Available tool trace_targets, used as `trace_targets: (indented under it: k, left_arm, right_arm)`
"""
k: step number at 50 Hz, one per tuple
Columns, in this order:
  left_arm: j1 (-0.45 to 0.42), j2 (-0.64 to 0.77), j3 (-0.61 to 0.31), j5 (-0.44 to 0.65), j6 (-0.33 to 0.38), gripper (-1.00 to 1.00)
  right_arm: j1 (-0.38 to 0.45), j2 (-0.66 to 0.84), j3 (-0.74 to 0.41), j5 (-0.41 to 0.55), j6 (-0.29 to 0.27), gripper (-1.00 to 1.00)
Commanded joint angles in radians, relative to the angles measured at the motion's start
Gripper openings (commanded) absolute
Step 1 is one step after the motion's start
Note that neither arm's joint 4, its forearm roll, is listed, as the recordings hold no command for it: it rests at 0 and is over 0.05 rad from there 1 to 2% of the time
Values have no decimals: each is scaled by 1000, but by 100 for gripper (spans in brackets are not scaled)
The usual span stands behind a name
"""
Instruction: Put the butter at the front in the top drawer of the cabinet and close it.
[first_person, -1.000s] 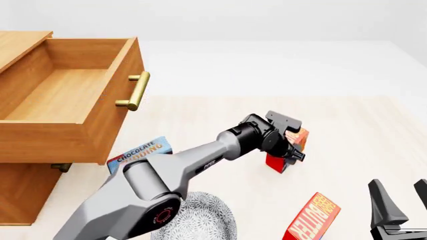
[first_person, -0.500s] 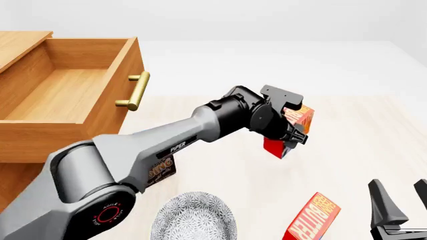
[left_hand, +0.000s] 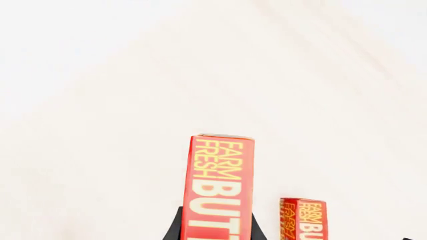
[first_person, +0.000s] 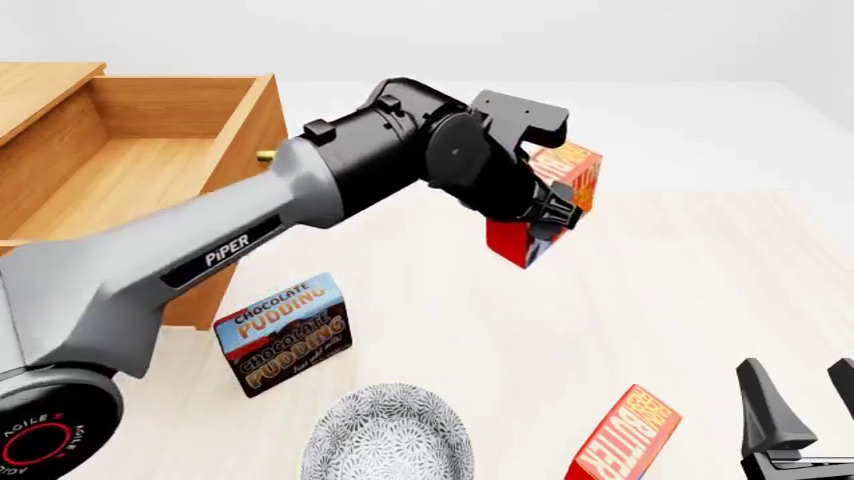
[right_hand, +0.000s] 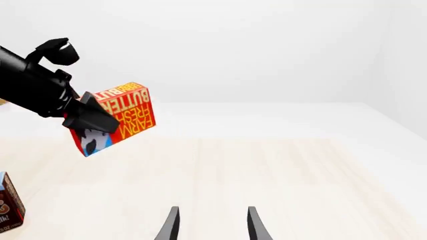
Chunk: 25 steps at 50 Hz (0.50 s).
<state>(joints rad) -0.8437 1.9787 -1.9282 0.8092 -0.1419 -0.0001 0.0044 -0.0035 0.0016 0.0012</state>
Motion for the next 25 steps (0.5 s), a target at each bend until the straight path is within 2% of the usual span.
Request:
trace_targets:
  k: [1,9,19,25]
  left_arm:
    - [61,-105,-4,86,58,-100]
    - [114,-164,13,128,81,-100]
    - [175,-209,-22,201,111,-100]
    - [219,-245,-77,268,115,-100]
  right_arm:
    - [0,0,0,-1,0,100]
    - [0,0,0,-1,0,100]
    - [0,0,0,-1,0,100]
    - [0,0,0,-1,0,100]
